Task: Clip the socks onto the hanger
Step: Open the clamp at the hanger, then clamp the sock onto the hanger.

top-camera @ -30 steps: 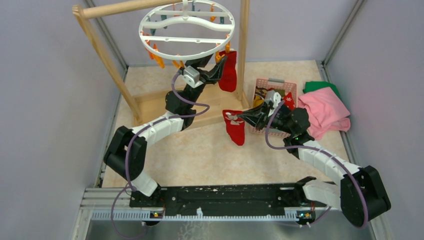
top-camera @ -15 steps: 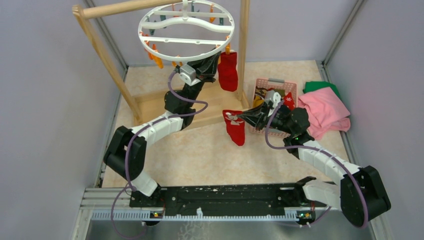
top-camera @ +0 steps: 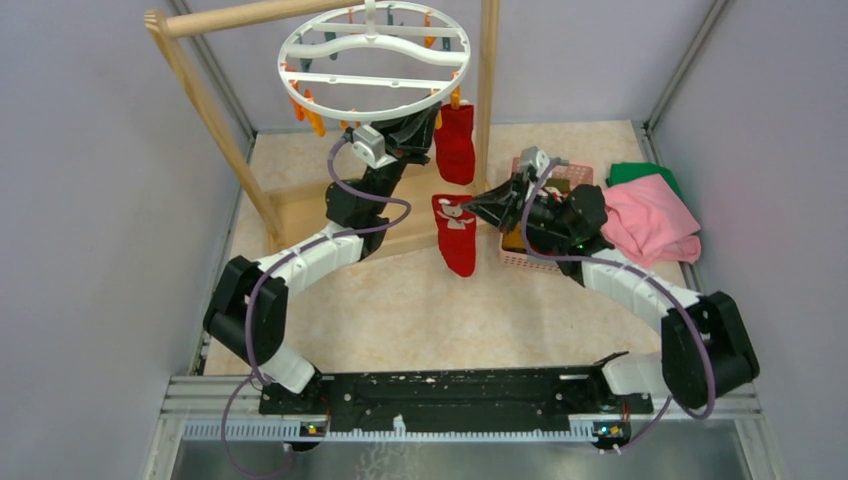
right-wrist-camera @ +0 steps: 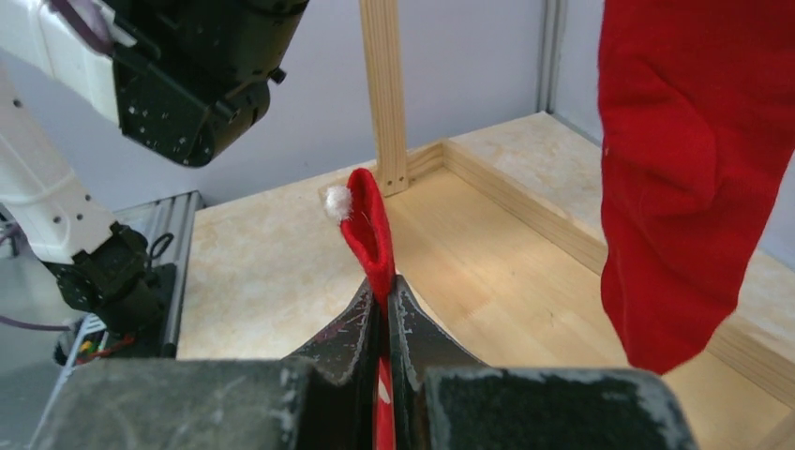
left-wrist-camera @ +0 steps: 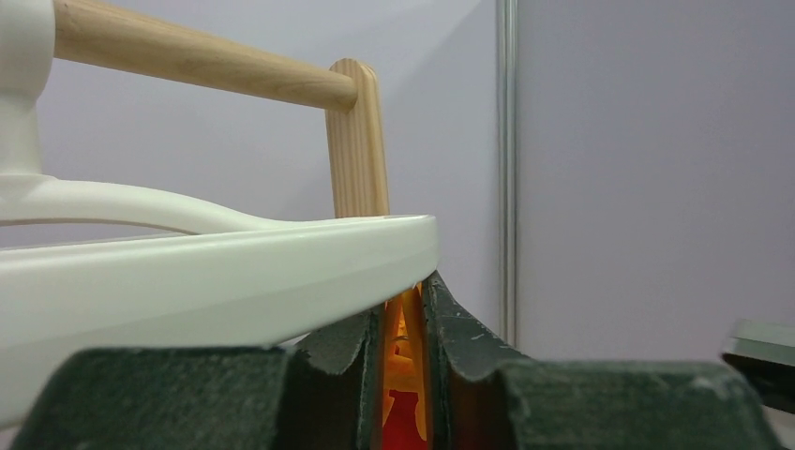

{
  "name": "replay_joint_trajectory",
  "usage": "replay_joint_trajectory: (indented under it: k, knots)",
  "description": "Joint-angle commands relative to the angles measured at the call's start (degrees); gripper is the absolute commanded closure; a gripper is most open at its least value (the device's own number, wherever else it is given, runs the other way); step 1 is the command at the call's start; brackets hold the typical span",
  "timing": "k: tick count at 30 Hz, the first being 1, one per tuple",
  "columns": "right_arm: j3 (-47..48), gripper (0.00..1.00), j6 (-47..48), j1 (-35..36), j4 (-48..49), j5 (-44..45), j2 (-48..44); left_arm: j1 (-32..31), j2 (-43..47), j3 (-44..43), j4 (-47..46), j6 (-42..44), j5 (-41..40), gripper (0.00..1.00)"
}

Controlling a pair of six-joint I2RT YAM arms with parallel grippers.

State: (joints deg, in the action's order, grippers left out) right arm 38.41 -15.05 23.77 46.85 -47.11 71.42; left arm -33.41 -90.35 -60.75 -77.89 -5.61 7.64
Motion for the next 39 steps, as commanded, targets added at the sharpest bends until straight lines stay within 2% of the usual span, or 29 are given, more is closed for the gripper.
replay_joint_trajectory:
  k: [1, 5, 14, 28, 39]
  knots:
    - [9.5, 1.00, -11.0, -0.4, 9.8, -4.0, 8.9, -0.2, 2.6, 0.2, -0.2, -2.0, 0.4, 0.82]
    - [13.6, 1.00, -18.3, -0.4, 19.1, -4.6, 15.9, -0.1, 2.7, 0.8, -0.1, -2.6, 0.5, 0.82]
    - [25.0, 1.00, -22.7, -0.4, 22.6, -5.4, 23.5, 0.2, 2.7, 0.8, 0.5, -3.8, 0.8, 0.83]
    - [34.4, 1.00, -28.9, -0.9, 22.9, -3.3, 29.4, 0.2, 3.3, 0.5, 0.9, -4.9, 1.9, 0.83]
    - [35.8, 1.00, -28.8, -1.4, 21.6, -2.6, 29.4, 0.3, 3.6, 0.9, 0.8, -5.0, 2.4, 0.83]
